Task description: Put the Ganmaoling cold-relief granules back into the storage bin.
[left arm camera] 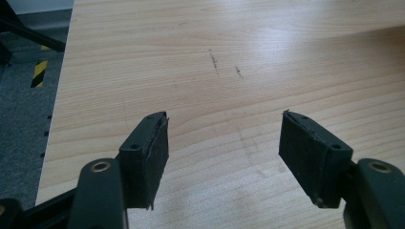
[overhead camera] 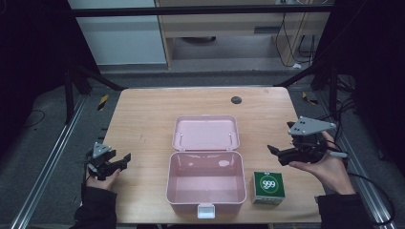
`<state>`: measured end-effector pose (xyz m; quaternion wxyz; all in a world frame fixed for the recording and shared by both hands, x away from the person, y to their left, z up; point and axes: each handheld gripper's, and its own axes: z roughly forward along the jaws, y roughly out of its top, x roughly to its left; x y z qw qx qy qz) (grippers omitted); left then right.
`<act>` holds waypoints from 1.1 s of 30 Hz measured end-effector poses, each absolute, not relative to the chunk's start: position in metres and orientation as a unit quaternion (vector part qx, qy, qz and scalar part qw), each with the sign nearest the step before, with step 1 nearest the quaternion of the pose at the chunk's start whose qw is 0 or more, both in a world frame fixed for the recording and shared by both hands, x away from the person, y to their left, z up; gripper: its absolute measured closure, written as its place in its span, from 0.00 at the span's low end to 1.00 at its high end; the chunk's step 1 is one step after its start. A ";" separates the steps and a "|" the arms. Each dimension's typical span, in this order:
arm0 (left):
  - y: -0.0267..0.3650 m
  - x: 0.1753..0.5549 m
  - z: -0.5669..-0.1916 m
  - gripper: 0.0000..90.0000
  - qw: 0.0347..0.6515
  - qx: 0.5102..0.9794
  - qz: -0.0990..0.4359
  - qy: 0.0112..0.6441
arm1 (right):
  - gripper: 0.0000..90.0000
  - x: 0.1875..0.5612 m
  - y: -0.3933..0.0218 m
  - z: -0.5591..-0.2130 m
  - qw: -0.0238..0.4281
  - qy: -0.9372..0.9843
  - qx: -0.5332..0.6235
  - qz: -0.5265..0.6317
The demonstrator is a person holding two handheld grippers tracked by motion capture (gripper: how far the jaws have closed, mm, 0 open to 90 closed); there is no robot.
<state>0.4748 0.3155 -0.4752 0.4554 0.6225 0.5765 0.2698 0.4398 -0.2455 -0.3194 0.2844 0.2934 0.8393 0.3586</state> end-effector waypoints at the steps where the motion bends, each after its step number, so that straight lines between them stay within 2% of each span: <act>1: 0.315 0.475 -0.475 0.37 0.456 0.622 0.270 0.577 | 0.08 0.439 -0.243 -0.319 0.280 0.846 0.287 0.352; 14: 0.314 0.475 -0.476 0.37 0.453 0.629 0.267 0.573 | 0.05 0.435 -0.225 -0.331 0.212 0.914 0.200 0.284; 33: 0.313 0.475 -0.477 0.36 0.451 0.633 0.265 0.571 | 0.06 0.432 -0.218 -0.355 0.154 0.949 0.154 0.228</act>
